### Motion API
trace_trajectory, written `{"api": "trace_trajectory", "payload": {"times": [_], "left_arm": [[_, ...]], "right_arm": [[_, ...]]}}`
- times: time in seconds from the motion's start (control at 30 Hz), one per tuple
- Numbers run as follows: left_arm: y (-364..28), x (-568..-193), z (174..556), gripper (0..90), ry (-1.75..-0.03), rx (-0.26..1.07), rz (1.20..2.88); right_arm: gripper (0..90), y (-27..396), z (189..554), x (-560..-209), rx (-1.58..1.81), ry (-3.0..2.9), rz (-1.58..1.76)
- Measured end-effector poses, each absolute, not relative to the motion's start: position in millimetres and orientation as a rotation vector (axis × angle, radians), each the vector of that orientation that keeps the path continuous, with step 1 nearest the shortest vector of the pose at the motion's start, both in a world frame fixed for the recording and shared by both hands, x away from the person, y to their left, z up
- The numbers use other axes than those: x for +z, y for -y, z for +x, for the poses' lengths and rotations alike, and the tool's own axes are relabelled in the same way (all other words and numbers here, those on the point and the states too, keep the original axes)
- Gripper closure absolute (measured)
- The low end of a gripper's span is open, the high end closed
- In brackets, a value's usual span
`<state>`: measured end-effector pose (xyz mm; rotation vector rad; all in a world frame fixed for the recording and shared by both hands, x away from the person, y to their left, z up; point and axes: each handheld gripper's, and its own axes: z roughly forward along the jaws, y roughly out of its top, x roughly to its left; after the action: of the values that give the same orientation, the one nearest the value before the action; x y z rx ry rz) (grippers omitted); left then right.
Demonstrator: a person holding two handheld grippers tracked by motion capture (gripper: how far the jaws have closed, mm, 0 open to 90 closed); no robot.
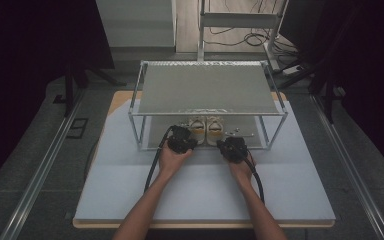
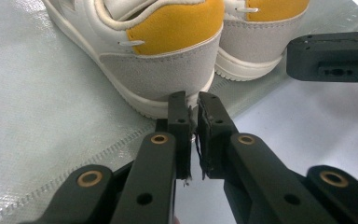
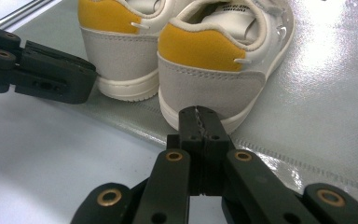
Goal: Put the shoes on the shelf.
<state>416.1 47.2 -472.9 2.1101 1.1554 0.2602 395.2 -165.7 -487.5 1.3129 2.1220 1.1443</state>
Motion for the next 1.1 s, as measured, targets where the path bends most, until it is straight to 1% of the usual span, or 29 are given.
{"api": "trace_trajectory", "payload": {"times": [0.2,0.3,0.37,0.43,0.63,0.73,0.9,0.97,1.03,1.07,1.1], "left_arm": [[-48,-471,410,77.4,-1.143,0.255,2.080],[-51,-468,402,72.9,-1.122,0.265,2.066],[-55,-465,397,70.8,-1.094,0.250,2.070],[-58,-462,390,67.5,-1.100,0.230,2.038],[-74,-454,368,68.0,-1.085,0.217,2.007],[-82,-452,356,68.4,-1.076,0.221,1.995],[-93,-453,338,65.9,-1.057,0.228,1.993],[-95,-454,335,63.0,-1.057,0.227,1.993],[-102,-456,324,58.2,-1.060,0.240,1.993],[-102,-456,324,56.8,-1.060,0.240,1.993],[-105,-456,321,56.8,-1.058,0.248,1.995]], "right_arm": [[87.7,166,394,-488,1.136,-2.129,1.317],[87.5,169,389,-488,1.148,-2.124,1.315],[86.4,171,386,-486,1.152,-2.124,1.309],[85.8,174,382,-483,1.167,-2.119,1.305],[83.0,178,366,-472,1.227,-2.121,1.230],[80.7,181,356,-470,1.251,-2.129,1.198],[75.2,189,341,-469,1.277,-2.147,1.159],[71.6,193,335,-468,1.283,-2.149,1.140],[68.0,200,328,-468,1.290,-2.163,1.128],[68.0,200,328,-468,1.290,-2.163,1.128],[65.2,203,324,-468,1.295,-2.170,1.121]]}}
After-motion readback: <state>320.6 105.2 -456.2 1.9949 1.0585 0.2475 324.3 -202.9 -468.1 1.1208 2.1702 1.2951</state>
